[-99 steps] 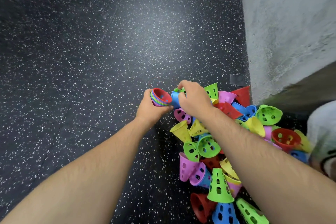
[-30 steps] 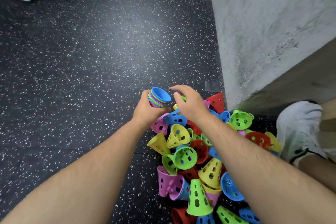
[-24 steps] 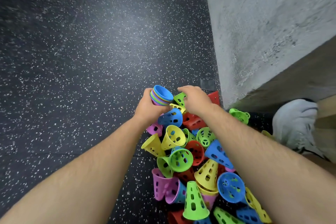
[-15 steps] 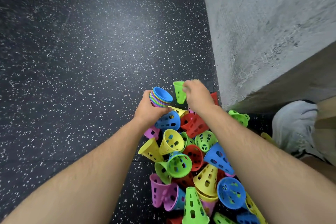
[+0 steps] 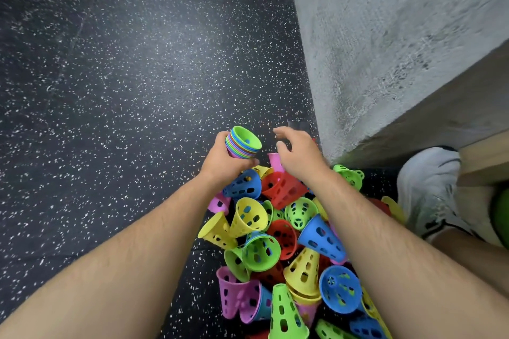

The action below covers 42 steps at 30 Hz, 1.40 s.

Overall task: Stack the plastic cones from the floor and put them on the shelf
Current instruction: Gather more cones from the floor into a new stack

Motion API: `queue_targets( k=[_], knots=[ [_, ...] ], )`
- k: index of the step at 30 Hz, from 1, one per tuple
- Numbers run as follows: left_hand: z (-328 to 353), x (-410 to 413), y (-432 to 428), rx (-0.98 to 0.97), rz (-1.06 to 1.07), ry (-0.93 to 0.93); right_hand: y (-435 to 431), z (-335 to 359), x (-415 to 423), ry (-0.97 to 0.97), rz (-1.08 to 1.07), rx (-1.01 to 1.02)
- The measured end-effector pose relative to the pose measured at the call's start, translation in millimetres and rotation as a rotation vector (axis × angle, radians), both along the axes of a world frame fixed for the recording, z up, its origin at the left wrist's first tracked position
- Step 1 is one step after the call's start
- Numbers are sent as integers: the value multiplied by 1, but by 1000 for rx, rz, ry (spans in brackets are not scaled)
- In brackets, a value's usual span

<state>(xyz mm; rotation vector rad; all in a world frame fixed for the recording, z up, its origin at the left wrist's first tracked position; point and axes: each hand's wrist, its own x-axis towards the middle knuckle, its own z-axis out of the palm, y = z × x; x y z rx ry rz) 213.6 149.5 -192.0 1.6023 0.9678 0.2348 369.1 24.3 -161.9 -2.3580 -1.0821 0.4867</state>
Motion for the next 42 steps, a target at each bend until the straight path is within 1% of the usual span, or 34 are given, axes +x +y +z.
queue_targets(
  k=[2, 3, 5, 8, 11, 13, 15, 17, 19, 21, 23, 25, 26, 28, 30, 32, 34, 35, 37, 39, 42],
  knots=[
    [-1, 2, -1, 1, -13, 2, -6, -4, 9, -105, 31, -259],
    [-2, 3, -2, 1, -18, 3, -7, -6, 12, -115, 47, -337],
    [-3, 5, -5, 5, -34, -10, -5, -8, 17, -115, 37, -384],
    [-5, 8, -9, 21, -63, -8, 1, -11, 20, -163, 10, -434],
    [-7, 11, -12, 21, -76, 5, 0, -11, 23, -188, 53, -436],
    [-5, 12, -14, 23, -85, 4, -3, -8, 25, -196, 45, -316],
    [-2, 14, -15, 18, -92, 7, -6, -3, 27, -158, -45, -105],
    [-1, 14, -14, 16, -96, 19, -6, 0, 27, -163, -135, 122],
    [1, 15, -14, 21, -99, 29, -3, 8, 21, -170, -153, 279],
    [2, 17, -14, 22, -99, 29, 0, 14, 13, -127, -93, 356],
    [3, 19, -14, 31, -103, 24, -1, 16, 4, -4, -22, 358],
    [1, 20, -13, 37, -107, 28, -6, 14, 3, 132, -24, 294],
    [1, 21, -13, 36, -109, 30, -9, 13, 5, 147, -57, 252],
    [-1, 21, -12, 34, -112, 31, -13, 8, 19, 55, -97, 117],
    [-4, 22, -11, 28, -120, 32, -16, 4, 33, -82, -33, -160],
    [-7, 22, -12, 16, -129, 29, -18, 2, 40, -156, 30, -422],
    [-9, 23, -13, 6, -133, 25, -19, -3, 44, -206, 32, -531],
    [-10, 23, -13, 4, -131, 23, -20, -5, 45, -232, 17, -535],
    [-10, 25, -14, 1, -127, 21, -23, -9, 47, -259, 1, -476],
    [-11, 26, -14, -1, -128, 21, -27, -11, 49, -229, -1, -381],
    [-11, 25, -14, -3, -130, 16, -31, -12, 51, -197, 17, -300]
  ],
)
